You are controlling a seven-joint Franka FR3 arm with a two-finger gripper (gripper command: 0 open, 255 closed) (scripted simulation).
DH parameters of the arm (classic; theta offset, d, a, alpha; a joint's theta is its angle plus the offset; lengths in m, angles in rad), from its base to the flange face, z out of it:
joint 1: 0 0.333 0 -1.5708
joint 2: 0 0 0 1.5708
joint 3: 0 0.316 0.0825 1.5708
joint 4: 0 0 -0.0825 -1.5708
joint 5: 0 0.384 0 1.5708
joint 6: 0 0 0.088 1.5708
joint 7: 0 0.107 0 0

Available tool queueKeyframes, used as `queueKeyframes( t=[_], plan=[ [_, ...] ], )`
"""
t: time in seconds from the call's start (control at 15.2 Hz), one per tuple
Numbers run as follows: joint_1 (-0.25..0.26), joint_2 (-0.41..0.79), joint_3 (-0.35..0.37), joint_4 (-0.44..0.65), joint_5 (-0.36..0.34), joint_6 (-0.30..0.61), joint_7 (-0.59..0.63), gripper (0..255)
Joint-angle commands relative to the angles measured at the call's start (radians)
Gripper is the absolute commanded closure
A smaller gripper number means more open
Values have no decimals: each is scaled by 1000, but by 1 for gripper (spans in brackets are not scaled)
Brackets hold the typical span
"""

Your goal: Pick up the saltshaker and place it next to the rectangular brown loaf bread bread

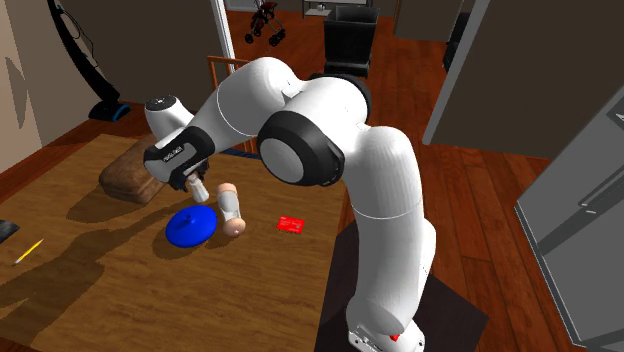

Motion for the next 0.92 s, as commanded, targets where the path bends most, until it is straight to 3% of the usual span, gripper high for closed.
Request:
queueKeyframes(
  t=[0.0,0.26,0.53,0.86],
  plan=[
    [0,0,0,0,0,-1,0,0],
    [0,-1,0,-2,0,0,0,0],
    [0,-89,4,2,8,-92,-5,0],
    [0,-89,4,2,8,-92,-5,0]
  ],
)
